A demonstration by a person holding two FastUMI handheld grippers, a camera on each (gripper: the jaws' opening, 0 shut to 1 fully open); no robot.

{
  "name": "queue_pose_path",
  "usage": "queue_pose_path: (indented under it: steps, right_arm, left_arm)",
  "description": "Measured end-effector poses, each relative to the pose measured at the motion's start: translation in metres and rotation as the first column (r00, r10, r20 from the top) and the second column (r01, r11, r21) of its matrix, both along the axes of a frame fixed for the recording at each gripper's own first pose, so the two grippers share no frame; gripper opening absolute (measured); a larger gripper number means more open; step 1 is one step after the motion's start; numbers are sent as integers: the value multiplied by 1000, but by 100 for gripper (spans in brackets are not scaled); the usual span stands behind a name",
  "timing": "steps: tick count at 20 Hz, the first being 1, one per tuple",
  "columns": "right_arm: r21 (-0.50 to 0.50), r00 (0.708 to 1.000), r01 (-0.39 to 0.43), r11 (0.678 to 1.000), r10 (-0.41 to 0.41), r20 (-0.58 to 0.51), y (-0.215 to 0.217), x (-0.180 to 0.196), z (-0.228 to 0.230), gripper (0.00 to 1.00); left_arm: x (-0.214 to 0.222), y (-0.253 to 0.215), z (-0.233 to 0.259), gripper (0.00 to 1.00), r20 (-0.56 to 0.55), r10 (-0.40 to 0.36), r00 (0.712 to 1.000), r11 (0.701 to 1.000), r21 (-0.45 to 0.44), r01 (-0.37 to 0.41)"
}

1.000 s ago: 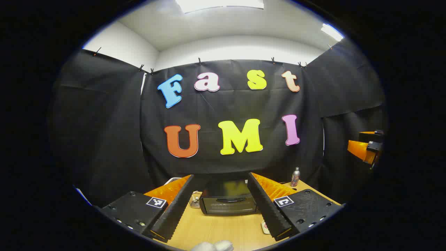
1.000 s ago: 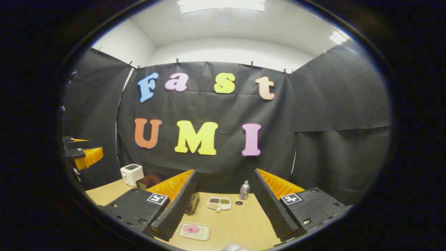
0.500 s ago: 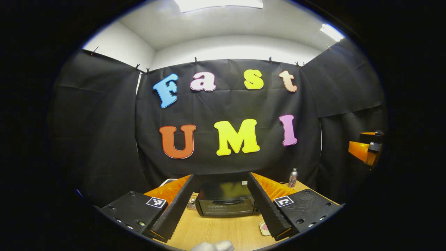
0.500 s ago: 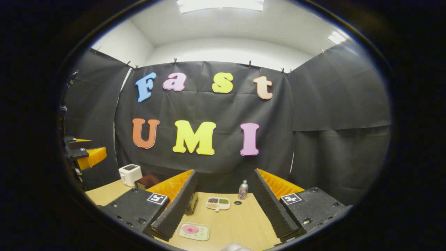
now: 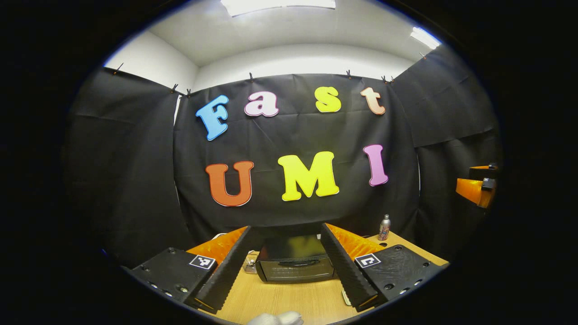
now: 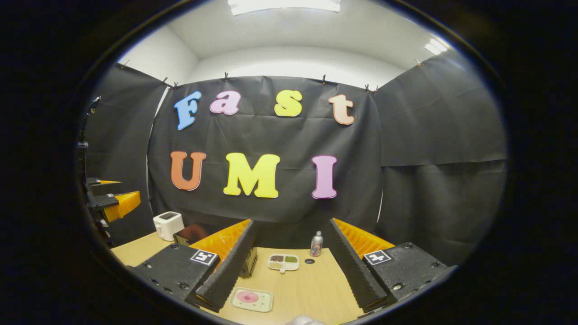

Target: Open the electric oven with the left hand, put the food in, and close the electric oven.

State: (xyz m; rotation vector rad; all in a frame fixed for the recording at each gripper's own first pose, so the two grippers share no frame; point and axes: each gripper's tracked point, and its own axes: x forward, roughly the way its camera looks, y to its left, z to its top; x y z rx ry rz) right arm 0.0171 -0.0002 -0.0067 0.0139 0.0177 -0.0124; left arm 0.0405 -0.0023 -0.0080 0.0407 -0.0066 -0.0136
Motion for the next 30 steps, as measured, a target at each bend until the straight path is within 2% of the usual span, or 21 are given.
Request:
queue_pose_path:
  steps: [5, 9, 12, 15, 21, 25, 27, 28, 30]
  right_arm:
    - [0, 1000, -1, 1000, 1, 5, -2, 6, 4, 100]
    - [6, 1000, 1, 1000, -1, 9, -10, 5, 11, 100]
    - [-12, 1000, 30, 999, -30, 4, -24, -1, 13, 100]
    - [-42, 998, 65, 997, -65, -1, -39, -8, 16, 100]
    - [-62, 989, 139, 988, -141, -37, -66, -24, 7, 100]
    - [-84, 985, 162, 983, -167, -53, -73, -25, 4, 100]
    - [-76, 984, 161, 984, -166, -62, -72, -22, 2, 100]
    - [-70, 984, 163, 984, -168, -66, -73, -22, 0, 100]
    - [-59, 983, 163, 985, -167, -78, -73, -19, -3, 100]
  left_arm:
    - [34, -14, -23, 96, -1, -28, 1000, 1000, -3, 28]
    - [70, -37, -66, 96, -46, -67, 997, 997, -36, 66]
    - [99, -49, -106, 97, -96, -84, 992, 996, -23, 83]
    - [132, -51, -145, 96, -133, -80, 988, 997, 9, 82]
    - [183, -45, -215, 97, -232, -55, 971, 998, -18, 52]
    - [205, -41, -246, 97, -286, -39, 957, 999, -20, 34]
    - [208, -39, -259, 97, -322, -43, 946, 998, -61, 25]
    - [213, -37, -253, 97, -294, -36, 955, 998, -59, 20]
    - [215, -37, -258, 96, -312, -37, 950, 998, -51, 22]
